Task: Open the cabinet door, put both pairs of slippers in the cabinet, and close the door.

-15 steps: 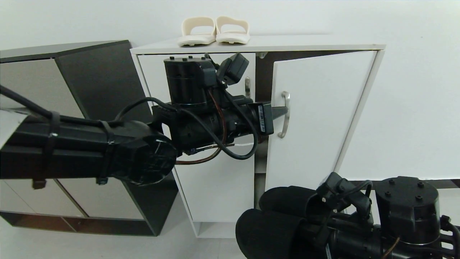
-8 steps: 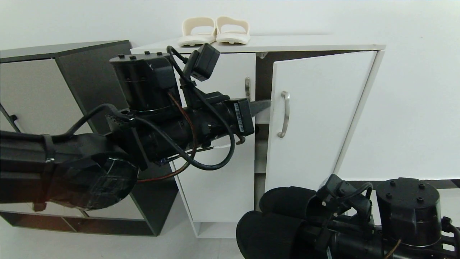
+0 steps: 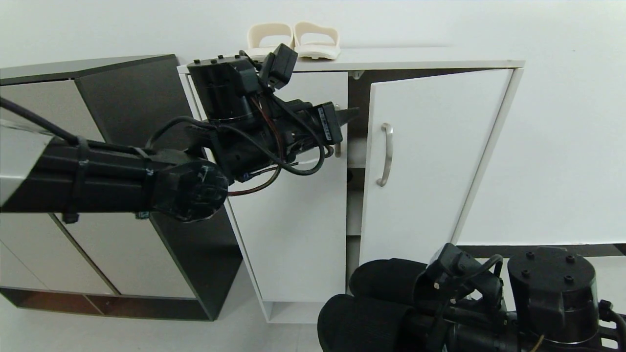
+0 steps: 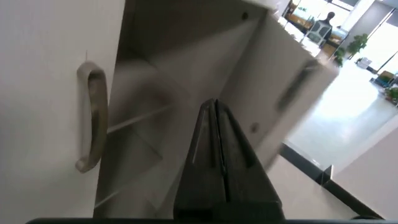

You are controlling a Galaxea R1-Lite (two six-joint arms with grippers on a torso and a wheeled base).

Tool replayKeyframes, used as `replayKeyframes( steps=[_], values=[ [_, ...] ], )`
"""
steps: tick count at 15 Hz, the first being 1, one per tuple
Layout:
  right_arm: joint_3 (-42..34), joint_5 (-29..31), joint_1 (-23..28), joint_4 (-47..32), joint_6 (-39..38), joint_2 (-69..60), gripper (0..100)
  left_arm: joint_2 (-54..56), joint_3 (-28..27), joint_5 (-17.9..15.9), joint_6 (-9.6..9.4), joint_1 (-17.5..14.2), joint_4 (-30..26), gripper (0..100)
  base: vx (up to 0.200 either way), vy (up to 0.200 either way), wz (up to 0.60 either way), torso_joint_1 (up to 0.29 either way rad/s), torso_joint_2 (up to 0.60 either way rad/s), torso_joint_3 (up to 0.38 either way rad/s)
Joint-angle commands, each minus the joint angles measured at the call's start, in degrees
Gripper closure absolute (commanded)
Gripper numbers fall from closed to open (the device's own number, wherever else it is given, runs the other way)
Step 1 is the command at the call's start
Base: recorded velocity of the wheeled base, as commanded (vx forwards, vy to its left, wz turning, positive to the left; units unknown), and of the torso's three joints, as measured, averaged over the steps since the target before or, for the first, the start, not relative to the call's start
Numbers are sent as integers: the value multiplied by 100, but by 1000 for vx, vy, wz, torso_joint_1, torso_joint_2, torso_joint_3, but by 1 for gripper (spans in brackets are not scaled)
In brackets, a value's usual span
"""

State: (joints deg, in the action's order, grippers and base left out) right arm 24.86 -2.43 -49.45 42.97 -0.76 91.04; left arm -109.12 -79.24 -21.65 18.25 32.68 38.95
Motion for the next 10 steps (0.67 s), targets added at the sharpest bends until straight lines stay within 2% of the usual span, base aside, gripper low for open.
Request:
replayKeyframes(
  steps=[1,3,5,8,10],
  values=[
    [2,-4,-100,-70,-4,10,100,-470,-505,-15,3,19,-274,100,0,0,0,0,0,0],
    [-25,-4,-180,-96,-12,28,100,-576,-725,-15,3,45,-379,100,0,0,0,0,0,0],
    [-51,-4,-250,-96,-12,54,100,-584,-733,12,3,195,-406,100,-200,0,0,2,0,10],
    [-104,-4,-373,-122,-30,37,100,-189,-329,196,-14,599,-379,100,-200,0,0,4,2,2],
    [-192,-4,-610,-131,-30,-7,100,216,40,214,-41,1065,-362,100,-200,0,0,-2,-2,2]
  ],
)
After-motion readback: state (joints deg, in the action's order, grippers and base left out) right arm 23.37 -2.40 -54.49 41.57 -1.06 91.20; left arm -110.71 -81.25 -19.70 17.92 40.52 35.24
